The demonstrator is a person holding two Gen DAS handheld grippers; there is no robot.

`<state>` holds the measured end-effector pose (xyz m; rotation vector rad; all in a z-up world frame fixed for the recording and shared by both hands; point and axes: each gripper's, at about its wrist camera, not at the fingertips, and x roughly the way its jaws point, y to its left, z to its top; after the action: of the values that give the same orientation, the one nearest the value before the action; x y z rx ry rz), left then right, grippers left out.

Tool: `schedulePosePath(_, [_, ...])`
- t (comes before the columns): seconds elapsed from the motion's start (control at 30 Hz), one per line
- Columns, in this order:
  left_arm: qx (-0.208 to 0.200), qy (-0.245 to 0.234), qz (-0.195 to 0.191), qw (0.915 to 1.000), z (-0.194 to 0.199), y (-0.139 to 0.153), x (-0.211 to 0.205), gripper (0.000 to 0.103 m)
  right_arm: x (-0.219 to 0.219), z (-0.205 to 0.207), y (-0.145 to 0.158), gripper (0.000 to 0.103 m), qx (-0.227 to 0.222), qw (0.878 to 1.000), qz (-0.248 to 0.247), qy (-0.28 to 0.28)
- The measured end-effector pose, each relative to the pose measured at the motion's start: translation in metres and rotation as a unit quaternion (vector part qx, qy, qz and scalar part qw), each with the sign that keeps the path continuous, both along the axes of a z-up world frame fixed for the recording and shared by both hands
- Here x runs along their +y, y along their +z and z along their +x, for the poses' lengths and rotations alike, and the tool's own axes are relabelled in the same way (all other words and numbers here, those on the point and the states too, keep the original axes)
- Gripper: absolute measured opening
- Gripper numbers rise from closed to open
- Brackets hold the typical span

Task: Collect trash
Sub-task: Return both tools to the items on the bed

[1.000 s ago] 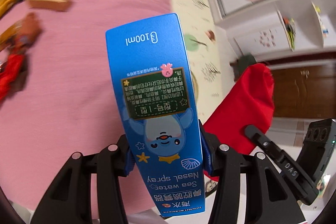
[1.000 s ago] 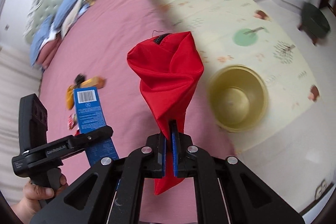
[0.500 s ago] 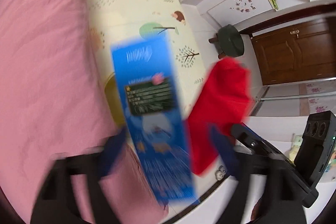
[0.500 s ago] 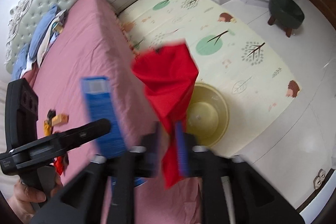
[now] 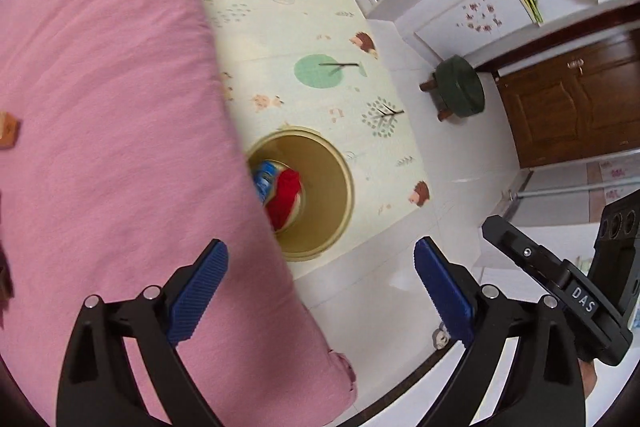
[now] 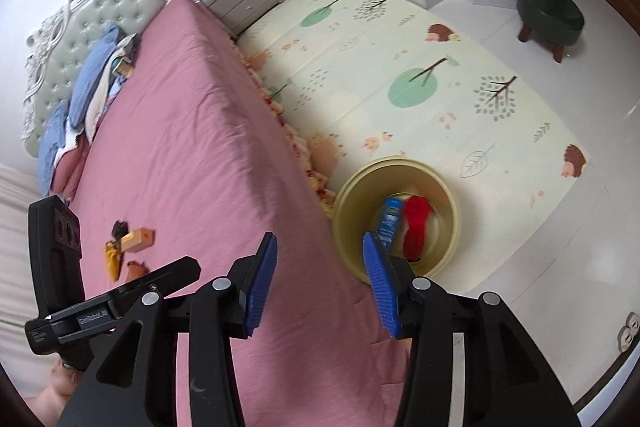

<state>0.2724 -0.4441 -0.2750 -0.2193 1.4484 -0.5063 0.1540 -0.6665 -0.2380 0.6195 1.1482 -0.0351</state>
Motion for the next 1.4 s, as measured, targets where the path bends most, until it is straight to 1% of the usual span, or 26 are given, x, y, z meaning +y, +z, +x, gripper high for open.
schedulePosePath(0.2, [-0.009, 0.048, 0.001, 0.9988, -0.011, 0.015, 0.064, 0.094, 0.060, 0.010, 0.021, 0.045, -0.018, 0.999, 0.011, 0.049])
schedulePosePath(0.23, [-0.013, 0.059, 0.000, 0.9982, -0.014, 0.018, 0.081, 0.094, 0.070, 0.011, 0.024, 0.045, -0.021, 0.998, 0.015, 0.054])
schedulePosePath(0.3, [-0.018, 0.078, 0.001, 0.9968, -0.020, 0.023, 0.111, 0.094, 0.098, 0.015, 0.029, 0.045, -0.025, 0.997, 0.025, 0.073])
schedulePosePath(0.4, [-0.022, 0.105, 0.002, 0.9943, -0.029, 0.027, 0.149, 0.094, 0.140, 0.020, 0.034, 0.045, -0.030, 0.993, 0.026, 0.107])
schedulePosePath(0.5, [-0.027, 0.132, 0.008, 0.9909, -0.043, 0.031, 0.195, 0.094, 0.186, 0.021, 0.039, 0.045, -0.034, 0.989, 0.029, 0.142])
schedulePosePath(0.53, [-0.026, 0.146, 0.010, 0.9889, -0.050, 0.032, 0.216, 0.094, 0.205, 0.021, 0.040, 0.045, -0.035, 0.987, 0.032, 0.155])
schedulePosePath(0.63, [-0.027, 0.177, 0.014, 0.9837, -0.066, 0.034, 0.265, 0.094, 0.251, 0.019, 0.040, 0.045, -0.035, 0.981, 0.033, 0.186])
schedulePosePath(0.73, [-0.023, 0.206, 0.018, 0.9781, -0.081, 0.032, 0.305, 0.094, 0.287, 0.015, 0.037, 0.045, -0.032, 0.977, 0.040, 0.208])
schedulePosePath(0.87, [-0.023, 0.236, 0.033, 0.9709, -0.097, 0.026, 0.363, 0.094, 0.343, 0.007, 0.032, 0.045, -0.027, 0.970, 0.048, 0.235])
schedulePosePath(1.03, [-0.022, 0.254, 0.051, 0.9656, -0.107, 0.014, 0.425, 0.094, 0.401, -0.001, 0.021, 0.045, -0.017, 0.964, 0.049, 0.259])
schedulePosePath(1.1, [-0.022, 0.254, 0.059, 0.9651, -0.109, 0.010, 0.440, 0.094, 0.420, -0.003, 0.014, 0.045, -0.011, 0.964, 0.047, 0.263])
schedulePosePath(1.3, [-0.013, 0.242, 0.072, 0.9676, -0.108, -0.012, 0.485, 0.094, 0.463, -0.005, -0.011, 0.045, 0.010, 0.966, 0.049, 0.254])
schedulePosePath(1.4, [-0.011, 0.231, 0.075, 0.9701, -0.106, -0.023, 0.495, 0.094, 0.478, -0.002, -0.024, 0.045, 0.019, 0.968, 0.049, 0.247])
